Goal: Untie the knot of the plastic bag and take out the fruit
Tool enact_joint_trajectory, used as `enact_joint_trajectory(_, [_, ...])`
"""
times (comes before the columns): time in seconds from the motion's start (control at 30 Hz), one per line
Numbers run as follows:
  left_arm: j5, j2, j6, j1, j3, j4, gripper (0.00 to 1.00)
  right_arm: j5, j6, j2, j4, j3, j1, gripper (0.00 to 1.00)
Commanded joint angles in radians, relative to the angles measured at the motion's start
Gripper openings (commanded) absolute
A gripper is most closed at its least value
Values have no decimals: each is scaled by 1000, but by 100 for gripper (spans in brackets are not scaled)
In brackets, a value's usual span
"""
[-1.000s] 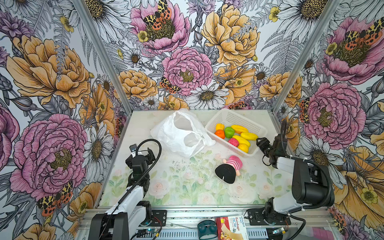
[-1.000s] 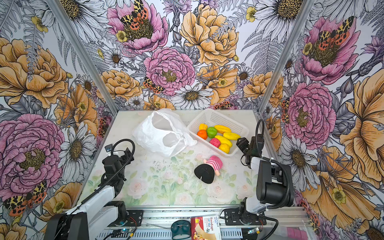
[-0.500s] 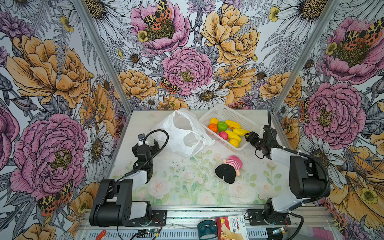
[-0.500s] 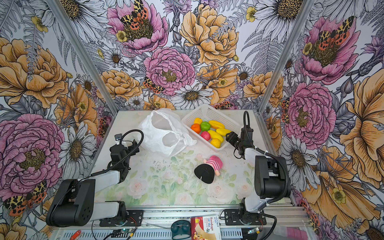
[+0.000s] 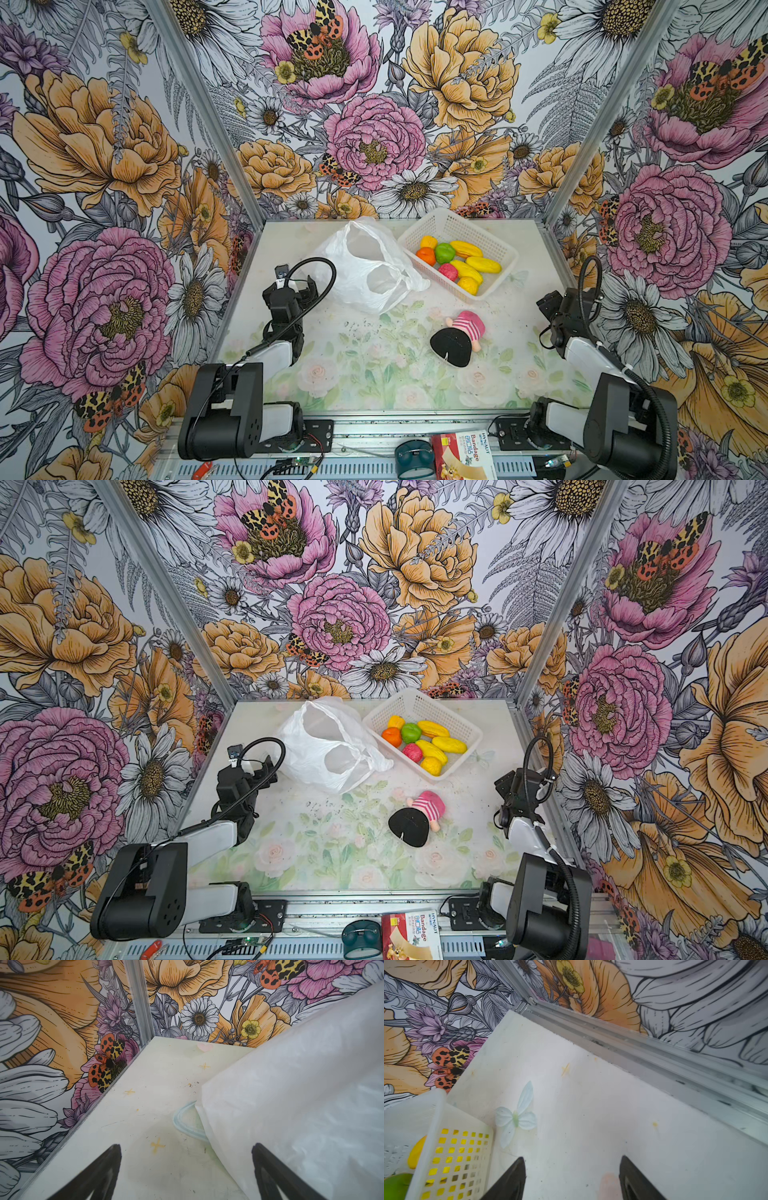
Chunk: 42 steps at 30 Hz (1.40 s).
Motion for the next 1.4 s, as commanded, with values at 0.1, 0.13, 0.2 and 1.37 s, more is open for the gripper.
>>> enact_joint_trajectory(0.1, [114,-26,-12,-22,-120,248,99,141,-147,57,269,-75,20,74])
enact_joint_trajectory(0.13, [85,-26,-17,-20,-143,300,98,82,-167,86,338,-80,16,75])
enact_joint_trajectory(0.2, [47,-12,-25,-11,-158,352,99,-72,-233,135,488,-91,20,74])
enact_joint_trajectory(1.37, [285,283,-18,65,3,361,99,-116,-512,367,1057,-195,217,99])
